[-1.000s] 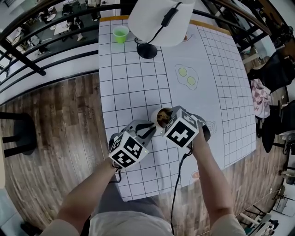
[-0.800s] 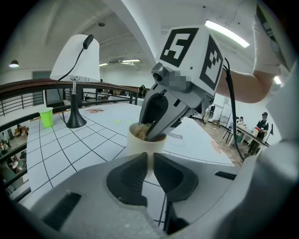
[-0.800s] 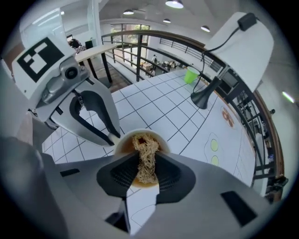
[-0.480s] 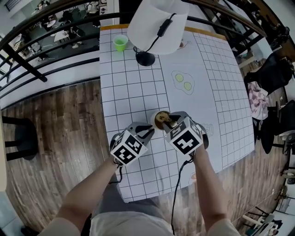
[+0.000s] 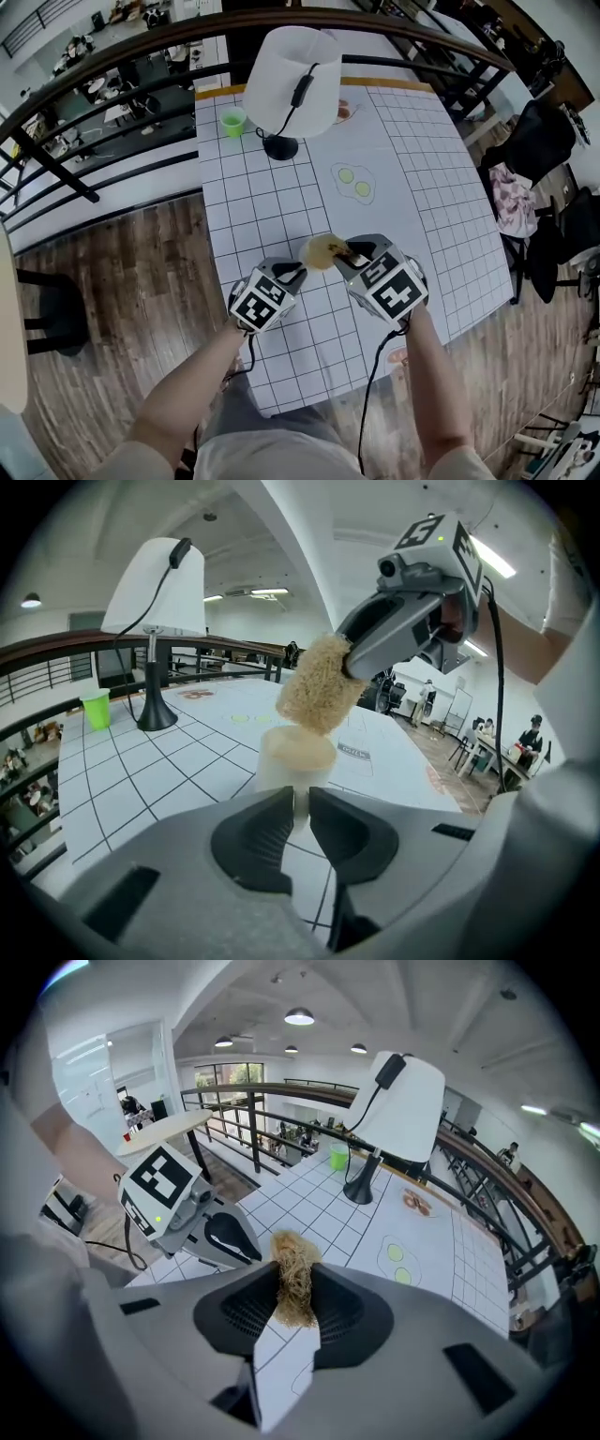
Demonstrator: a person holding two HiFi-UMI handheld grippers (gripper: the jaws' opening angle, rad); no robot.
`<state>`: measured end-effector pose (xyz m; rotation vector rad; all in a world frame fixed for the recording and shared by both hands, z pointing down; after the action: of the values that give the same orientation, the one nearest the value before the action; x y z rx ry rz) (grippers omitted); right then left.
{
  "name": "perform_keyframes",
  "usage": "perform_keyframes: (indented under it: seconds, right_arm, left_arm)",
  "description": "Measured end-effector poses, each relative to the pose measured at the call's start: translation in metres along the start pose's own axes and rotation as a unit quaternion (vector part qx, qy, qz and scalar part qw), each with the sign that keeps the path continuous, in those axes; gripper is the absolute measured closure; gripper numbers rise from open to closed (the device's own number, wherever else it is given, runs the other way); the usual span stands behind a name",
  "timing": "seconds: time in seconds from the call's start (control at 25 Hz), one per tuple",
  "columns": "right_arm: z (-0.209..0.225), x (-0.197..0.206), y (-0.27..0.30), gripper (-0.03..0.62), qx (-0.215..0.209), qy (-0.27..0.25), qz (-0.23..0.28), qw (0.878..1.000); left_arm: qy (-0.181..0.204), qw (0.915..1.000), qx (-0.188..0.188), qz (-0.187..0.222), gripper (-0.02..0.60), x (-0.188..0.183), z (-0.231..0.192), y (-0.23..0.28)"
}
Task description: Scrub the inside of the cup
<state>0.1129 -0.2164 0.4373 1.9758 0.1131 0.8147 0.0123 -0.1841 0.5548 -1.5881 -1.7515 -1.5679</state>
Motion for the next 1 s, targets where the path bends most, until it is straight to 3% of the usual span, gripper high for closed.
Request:
perform_keyframes:
  seconds: [0.4, 0.56, 0.84, 1.0]
  right_arm:
    - [-0.004, -0.01, -0.054, 0.491, 0.032, 0.053, 0.078, 0.995]
    - [-0.008, -0.017, -0.08, 0.487, 0.039, 0.077, 0.122, 0.989]
    - [-0.013, -0.031, -0.136, 0.486, 0.051, 0.131, 0.209, 0.968]
    - [-0.02, -0.043, -0.173, 0.485, 0.077, 0.116, 0.247, 0.959]
  left_arm:
    - [0.005, 0.9975, -0.041, 0.056, 0.512, -0.027, 0.018, -0.055]
    - [0.01, 0.9939, -0.057, 0.093, 0.548, -0.051, 0.035, -0.09]
    - [0.057, 0.9842, -0.091, 0.141, 0.555, -0.103, 0.069, -0.158]
    - [0.099, 0.9747, -0.107, 0.17, 0.555, -0.135, 0.09, -0.195]
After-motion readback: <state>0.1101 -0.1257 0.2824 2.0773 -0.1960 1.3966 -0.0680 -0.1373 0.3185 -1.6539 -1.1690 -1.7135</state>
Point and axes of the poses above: the fingertips, and each gripper's own axes: y forward along the fingers, z to its right, x out of its underside, the point moved 6 cm from there along -y, backward along the fingers, and after that the axes turned 15 degrees about x, right-handed, at the moved point
